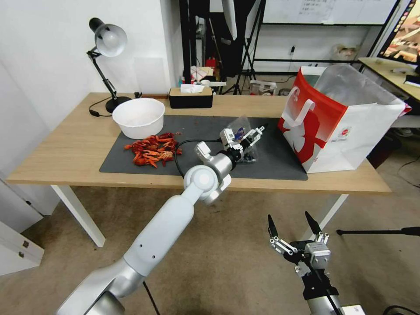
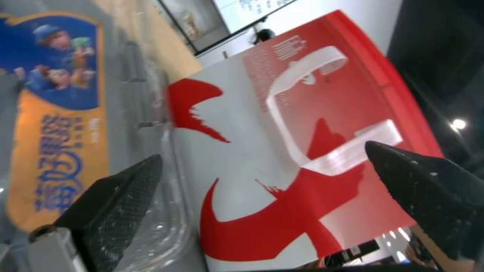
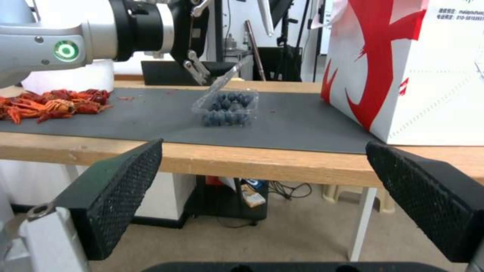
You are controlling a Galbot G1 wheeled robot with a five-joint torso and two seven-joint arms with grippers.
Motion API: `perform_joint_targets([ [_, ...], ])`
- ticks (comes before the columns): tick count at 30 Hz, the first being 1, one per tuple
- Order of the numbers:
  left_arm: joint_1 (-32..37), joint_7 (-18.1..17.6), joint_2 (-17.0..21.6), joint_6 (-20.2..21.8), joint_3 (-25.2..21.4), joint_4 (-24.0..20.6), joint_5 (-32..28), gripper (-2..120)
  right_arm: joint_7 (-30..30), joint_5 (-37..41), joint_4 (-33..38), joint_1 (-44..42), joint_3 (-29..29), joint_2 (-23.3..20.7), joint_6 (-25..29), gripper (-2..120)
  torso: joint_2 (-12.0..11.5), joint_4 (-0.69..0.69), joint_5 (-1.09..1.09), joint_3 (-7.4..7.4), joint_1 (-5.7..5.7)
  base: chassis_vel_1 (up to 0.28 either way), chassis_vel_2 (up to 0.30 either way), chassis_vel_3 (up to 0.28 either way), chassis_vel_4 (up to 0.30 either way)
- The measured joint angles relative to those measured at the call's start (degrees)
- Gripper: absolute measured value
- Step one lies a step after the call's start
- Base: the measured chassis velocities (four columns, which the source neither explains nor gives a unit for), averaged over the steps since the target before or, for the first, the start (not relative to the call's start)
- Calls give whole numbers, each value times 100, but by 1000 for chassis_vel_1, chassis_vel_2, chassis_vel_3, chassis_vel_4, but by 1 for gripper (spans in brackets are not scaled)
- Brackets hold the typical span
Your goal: Close the takeout container lid, then place the container into the takeout bag.
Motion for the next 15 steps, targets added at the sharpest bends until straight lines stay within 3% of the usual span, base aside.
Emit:
perform_joint_targets([
  [8,-58,-491,-125,29,-6,126,-134,78,-5,-4,-14,7,-1,0,5,100,0,0,0,0,0,0,0,0,0],
  [15,-108,-932,-179,228,4,192,-129,47,-17,1,-23,17,1,0,8,100,0,0,0,0,0,0,0,0,0],
])
